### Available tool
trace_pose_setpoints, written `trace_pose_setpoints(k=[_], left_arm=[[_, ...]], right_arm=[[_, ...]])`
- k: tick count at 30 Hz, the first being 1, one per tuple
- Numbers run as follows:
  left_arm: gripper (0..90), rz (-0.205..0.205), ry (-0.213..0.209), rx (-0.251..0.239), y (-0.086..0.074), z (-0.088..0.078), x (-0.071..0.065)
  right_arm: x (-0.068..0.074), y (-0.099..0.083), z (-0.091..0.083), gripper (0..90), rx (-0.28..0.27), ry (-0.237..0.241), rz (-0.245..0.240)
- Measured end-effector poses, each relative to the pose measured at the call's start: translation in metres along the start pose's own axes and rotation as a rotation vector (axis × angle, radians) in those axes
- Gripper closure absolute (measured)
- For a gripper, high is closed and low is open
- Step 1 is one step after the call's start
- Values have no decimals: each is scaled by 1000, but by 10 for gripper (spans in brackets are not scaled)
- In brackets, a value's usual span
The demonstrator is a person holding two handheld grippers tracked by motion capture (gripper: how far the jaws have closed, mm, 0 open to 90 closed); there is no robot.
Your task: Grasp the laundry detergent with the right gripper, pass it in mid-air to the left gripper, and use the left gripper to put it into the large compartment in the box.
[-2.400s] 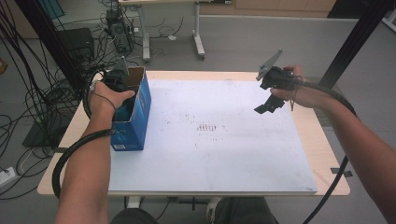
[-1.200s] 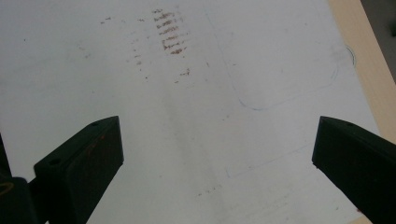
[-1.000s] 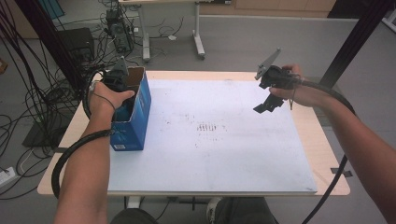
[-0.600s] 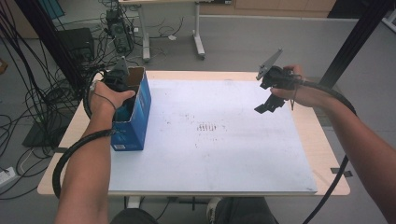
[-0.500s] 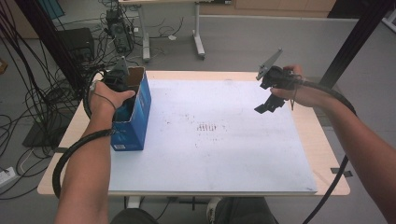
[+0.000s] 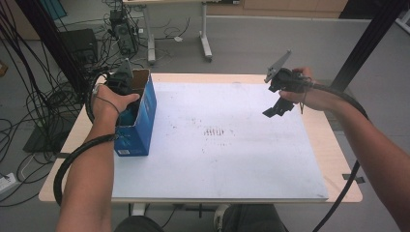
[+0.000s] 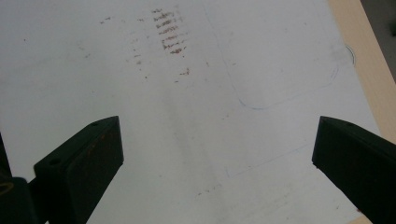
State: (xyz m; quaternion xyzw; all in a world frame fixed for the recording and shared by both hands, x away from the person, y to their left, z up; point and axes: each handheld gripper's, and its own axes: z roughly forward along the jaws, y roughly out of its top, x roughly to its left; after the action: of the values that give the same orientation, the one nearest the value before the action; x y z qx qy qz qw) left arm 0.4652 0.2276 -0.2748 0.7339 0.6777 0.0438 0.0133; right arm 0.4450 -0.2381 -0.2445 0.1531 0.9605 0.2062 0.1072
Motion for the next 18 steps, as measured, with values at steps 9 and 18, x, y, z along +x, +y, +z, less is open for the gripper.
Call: trace_pose_setpoints(k=[9,18], left_arm=[[332,9,-8,-10,-1,-3,0],[295,26,-3,-25,-4,-12,-2]], right_arm=[[0,1,0,19,-4,3,2],[1,3,1,19,-5,4,-1]])
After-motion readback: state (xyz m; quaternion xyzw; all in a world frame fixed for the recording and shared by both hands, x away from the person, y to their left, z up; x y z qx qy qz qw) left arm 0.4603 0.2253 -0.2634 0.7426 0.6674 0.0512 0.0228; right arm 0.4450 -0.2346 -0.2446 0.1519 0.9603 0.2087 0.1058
